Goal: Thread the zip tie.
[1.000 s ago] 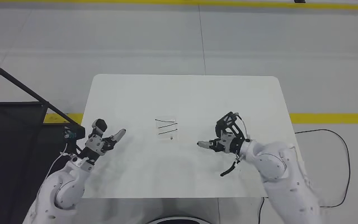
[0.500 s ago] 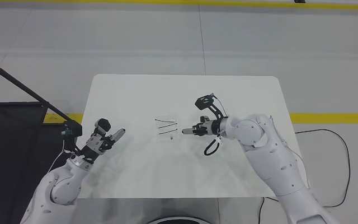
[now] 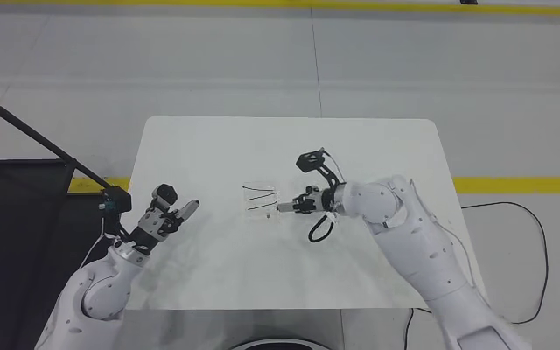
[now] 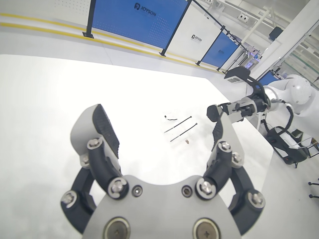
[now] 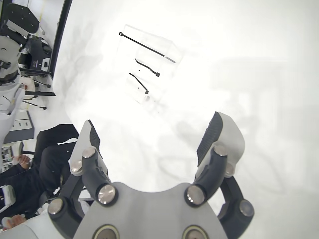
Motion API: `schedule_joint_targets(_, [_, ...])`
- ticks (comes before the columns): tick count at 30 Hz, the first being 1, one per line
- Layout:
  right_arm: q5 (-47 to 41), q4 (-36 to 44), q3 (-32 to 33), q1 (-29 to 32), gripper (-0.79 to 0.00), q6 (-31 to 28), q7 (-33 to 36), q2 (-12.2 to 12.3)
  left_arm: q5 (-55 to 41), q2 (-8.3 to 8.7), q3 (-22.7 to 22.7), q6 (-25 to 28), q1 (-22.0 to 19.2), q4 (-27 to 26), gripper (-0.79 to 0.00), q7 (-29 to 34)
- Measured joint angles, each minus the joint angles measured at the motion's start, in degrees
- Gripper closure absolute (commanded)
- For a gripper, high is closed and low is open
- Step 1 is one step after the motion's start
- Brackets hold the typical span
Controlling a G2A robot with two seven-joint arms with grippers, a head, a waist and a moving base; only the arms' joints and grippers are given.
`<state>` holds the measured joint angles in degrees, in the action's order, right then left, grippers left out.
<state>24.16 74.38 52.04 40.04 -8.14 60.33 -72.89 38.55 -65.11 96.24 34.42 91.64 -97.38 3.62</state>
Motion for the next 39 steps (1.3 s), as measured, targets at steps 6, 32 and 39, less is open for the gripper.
schedule_joint_targets(6, [-6.0, -9.1, -4.0, -5.9, -0.643, -1.6, 1.4, -2.3, -0.5, -0.05, 0.0, -1.0, 0.3, -0.2, -0.785, -0.2])
schedule_joint_targets(32, [-17.1, -36.3, -12.7, -18.7, -0.342, -6.9, -0.3, -10.8, -0.5, -0.05, 0.0, -0.9, 0.3, -0.2, -0.785, -0.2])
schedule_joint_targets(39, [-17.7, -39.5, -13.6, -20.0, -0.317, -7.8, 0.0, -12.3, -0.5, -0.05, 0.0, -0.9, 0.3, -0.2, -0.785, -0.2])
